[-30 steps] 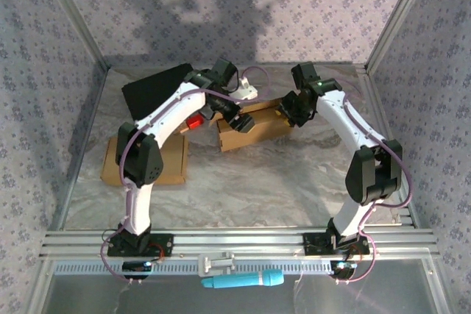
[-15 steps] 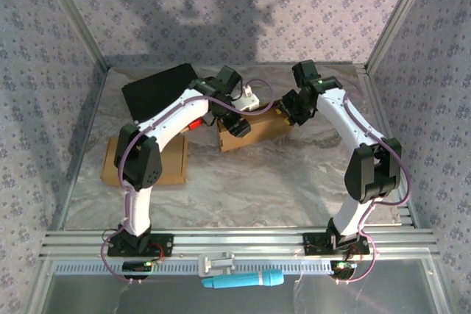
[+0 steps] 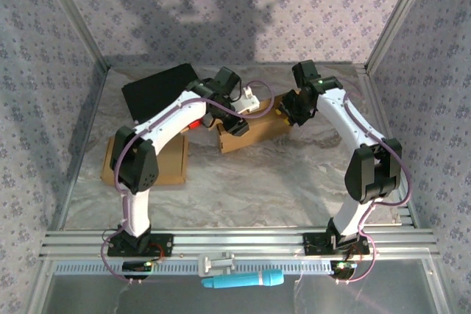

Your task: Fold the paper box

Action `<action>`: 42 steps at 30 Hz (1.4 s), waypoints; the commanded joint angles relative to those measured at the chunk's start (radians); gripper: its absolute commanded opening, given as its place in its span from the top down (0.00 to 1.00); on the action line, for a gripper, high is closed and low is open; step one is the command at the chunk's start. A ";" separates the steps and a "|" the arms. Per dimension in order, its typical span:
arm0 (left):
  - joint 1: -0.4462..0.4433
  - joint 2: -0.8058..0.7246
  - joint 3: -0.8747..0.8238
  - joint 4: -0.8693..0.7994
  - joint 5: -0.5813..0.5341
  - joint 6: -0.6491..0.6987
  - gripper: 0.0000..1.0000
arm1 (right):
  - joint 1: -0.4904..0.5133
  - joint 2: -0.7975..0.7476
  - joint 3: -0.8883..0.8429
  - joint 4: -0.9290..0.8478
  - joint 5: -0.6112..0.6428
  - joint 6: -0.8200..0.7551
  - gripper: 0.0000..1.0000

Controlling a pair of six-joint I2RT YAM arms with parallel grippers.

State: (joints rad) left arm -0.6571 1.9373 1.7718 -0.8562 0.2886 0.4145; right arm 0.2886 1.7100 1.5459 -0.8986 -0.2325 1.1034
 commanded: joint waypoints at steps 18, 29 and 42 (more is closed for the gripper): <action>-0.091 -0.186 -0.165 -0.142 0.150 0.005 0.46 | 0.021 -0.389 -0.232 -0.129 0.040 -0.119 0.63; -0.098 -0.195 -0.167 -0.181 0.102 0.062 0.46 | -0.153 -0.586 -0.259 0.036 0.026 -0.926 0.58; -0.095 -0.226 -0.196 -0.206 0.096 0.116 0.45 | -0.046 -0.508 -0.273 -0.019 0.026 -1.357 0.41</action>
State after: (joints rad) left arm -0.7483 1.7622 1.5867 -1.0214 0.3801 0.4911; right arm 0.2314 1.1687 1.2396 -0.9012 -0.1616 -0.1265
